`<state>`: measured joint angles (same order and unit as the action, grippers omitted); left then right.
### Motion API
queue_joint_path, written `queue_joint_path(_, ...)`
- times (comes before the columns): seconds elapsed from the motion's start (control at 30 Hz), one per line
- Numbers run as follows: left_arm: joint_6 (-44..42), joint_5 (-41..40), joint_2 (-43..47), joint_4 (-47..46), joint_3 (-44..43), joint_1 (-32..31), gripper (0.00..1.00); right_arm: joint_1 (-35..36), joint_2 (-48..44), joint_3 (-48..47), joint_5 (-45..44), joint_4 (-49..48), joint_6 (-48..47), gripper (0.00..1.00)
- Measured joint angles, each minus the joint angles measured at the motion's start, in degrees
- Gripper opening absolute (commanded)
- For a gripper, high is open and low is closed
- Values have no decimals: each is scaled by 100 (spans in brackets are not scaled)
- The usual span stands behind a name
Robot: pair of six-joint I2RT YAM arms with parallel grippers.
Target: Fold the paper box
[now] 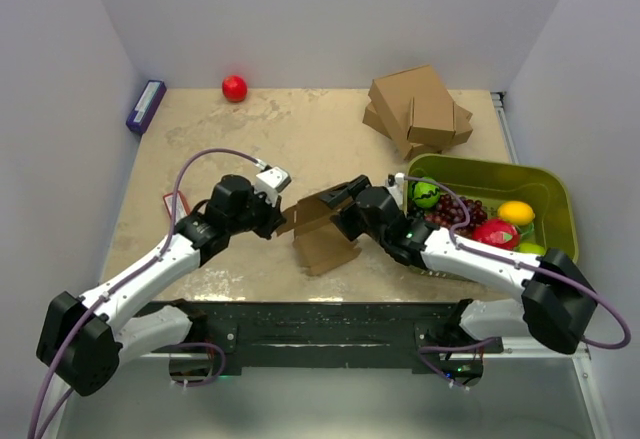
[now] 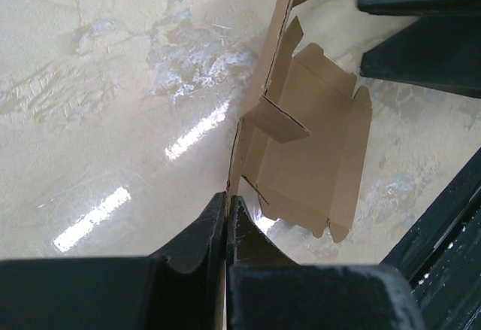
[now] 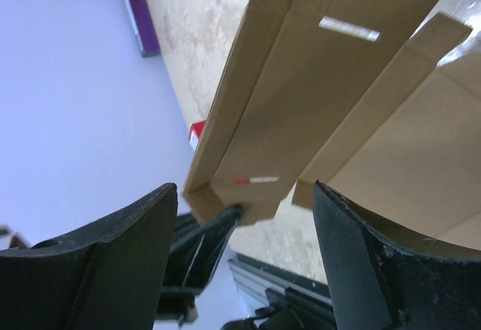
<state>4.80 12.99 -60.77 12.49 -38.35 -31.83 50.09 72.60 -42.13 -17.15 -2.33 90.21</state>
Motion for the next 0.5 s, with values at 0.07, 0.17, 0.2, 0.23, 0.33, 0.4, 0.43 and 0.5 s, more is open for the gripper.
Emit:
queue_joint_path(0.07,-4,-46,-9,0,0,-66,0,-94,164,-4,-4,-59,22,74)
queue_joint_path(0.17,-13,-118,-11,2,0,-146,0,-304,470,-7,17,-208,17,74)
queue_joint_path(0.2,-15,-140,-13,4,0,-166,0,-372,553,-7,17,-251,9,74)
queue_joint_path(0.23,-15,-153,-17,4,2,-184,0,-422,614,-7,15,-295,-42,74)
queue_joint_path(0.33,-15,-195,-39,4,2,-243,0,-507,669,-11,15,-481,-136,74)
queue_joint_path(0.4,-17,-219,-63,4,2,-275,0,-535,656,-11,11,-555,-186,74)
queue_joint_path(0.43,-17,-232,-79,4,2,-286,0,-549,651,-11,9,-608,-221,73)
queue_joint_path(0.5,-15,-243,-105,4,2,-304,0,-581,651,-11,11,-671,-260,72)
